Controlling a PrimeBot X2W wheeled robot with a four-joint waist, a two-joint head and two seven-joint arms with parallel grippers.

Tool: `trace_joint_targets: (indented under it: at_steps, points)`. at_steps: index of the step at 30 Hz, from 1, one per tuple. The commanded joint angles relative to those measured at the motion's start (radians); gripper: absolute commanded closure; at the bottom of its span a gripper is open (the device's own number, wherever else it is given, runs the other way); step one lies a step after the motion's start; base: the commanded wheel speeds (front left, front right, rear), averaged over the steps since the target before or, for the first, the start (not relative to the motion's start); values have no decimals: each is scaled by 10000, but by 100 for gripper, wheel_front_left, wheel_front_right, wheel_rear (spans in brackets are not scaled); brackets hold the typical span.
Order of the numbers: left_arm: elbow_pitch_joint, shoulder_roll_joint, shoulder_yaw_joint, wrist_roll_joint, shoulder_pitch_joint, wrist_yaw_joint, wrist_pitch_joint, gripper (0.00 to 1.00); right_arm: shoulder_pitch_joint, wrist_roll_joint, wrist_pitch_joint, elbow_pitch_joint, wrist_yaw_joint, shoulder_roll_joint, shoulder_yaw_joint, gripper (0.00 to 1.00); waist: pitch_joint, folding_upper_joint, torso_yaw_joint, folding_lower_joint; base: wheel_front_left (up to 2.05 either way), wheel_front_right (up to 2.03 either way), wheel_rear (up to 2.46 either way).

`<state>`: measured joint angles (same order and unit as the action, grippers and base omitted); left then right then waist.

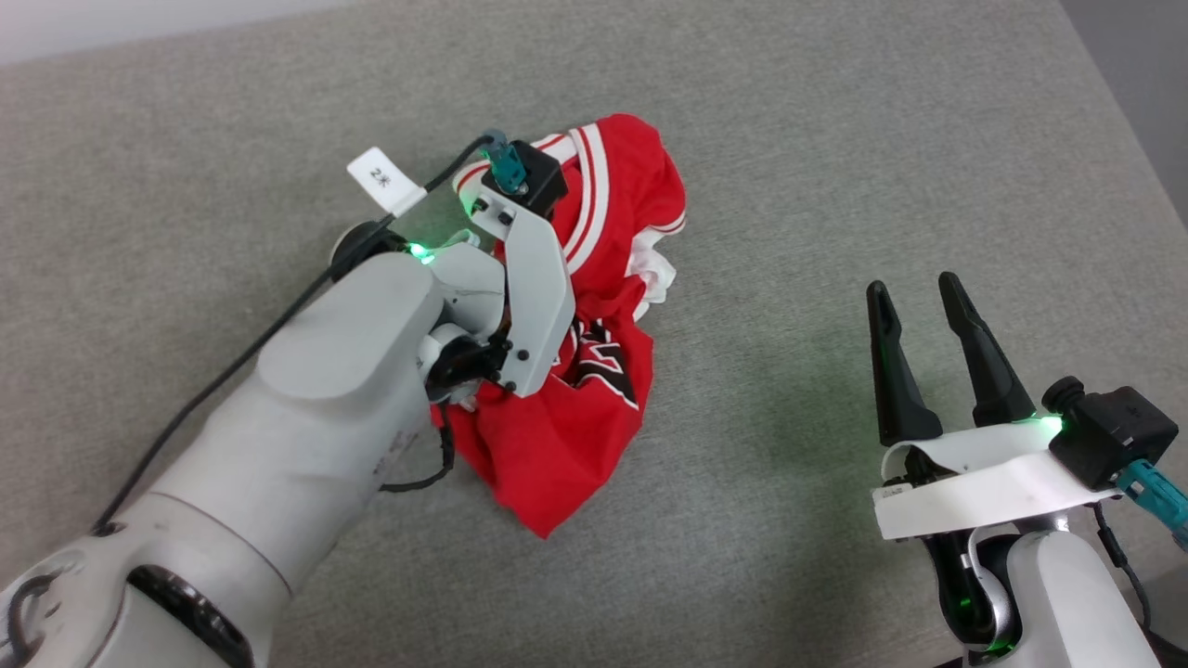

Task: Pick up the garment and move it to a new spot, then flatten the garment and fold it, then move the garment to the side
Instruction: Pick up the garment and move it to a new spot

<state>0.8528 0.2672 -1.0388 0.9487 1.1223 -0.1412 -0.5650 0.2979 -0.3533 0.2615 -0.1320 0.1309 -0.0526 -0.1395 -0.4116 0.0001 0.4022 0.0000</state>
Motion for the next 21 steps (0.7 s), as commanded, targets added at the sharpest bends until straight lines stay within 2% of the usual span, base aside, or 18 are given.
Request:
trace_joint_targets:
  at_steps: [1,2,7,15,21]
  points:
    - [734,286,-564,-56,-999,197,-114,17,51,89,51,16,-3,32,19,0,57,-1,-150,0,0,0,0]
    - [682,286,-588,31,-939,197,21,0,36,146,51,4,-3,34,52,0,107,-1,-238,0,0,0,0]
    - [3,250,-811,469,-570,183,878,0,-187,555,51,-129,-3,26,224,0,552,-1,-958,0,0,0,0]
    - [-1215,241,-468,1619,-219,119,2785,0,-547,1505,51,-507,-3,22,325,0,1507,-1,-2415,0,0,0,0]
    - [-1922,663,-364,2386,-1016,116,4006,0,-899,1887,51,-782,-3,-156,527,0,2158,-1,-3329,0,0,0,0]
